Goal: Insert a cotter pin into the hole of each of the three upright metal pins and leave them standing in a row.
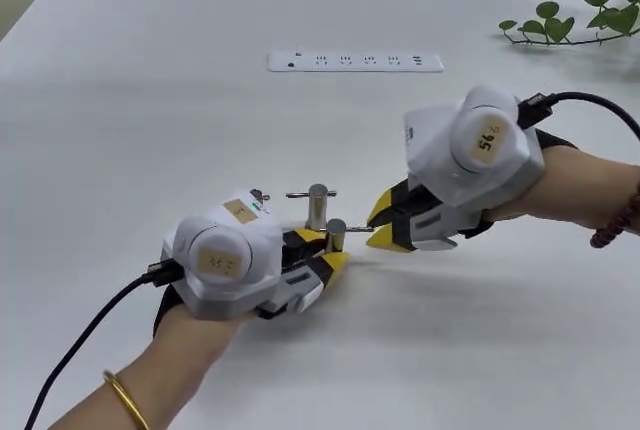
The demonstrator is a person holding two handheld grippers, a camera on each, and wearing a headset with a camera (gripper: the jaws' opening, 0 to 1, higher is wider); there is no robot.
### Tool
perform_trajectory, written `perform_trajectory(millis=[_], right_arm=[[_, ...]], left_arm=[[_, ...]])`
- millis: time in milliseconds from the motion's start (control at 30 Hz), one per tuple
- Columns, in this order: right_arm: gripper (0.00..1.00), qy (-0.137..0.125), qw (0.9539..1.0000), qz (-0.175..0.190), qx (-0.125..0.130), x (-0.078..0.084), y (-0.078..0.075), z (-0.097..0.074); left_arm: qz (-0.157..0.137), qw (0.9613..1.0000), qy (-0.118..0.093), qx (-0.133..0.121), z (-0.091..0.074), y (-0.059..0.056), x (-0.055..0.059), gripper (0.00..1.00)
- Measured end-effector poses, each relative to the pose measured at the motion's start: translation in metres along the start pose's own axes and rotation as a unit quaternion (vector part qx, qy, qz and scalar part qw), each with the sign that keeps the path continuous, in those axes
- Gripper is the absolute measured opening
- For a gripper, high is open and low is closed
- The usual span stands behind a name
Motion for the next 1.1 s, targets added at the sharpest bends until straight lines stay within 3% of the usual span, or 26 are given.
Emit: perform_trajectory(millis=[1100], right_arm=[[0.0,-0.009,0.9999,-0.004,-0.004,-0.016,0.003,0.01]], left_arm=[[-0.016,0.9998,0.002,-0.008,0.001,-0.001,0.001,0.11]])
Point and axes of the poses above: the centre of the closed fingertips' face, and the gripper's own axes: z roughly forward along the fingers, y roughly to its left, x roughly out of its underside, the point moved 7 cm from there along -z, roughly backward along the fingers, and after that the axes turned 8 degrees about -x, right-handed, at the moved point
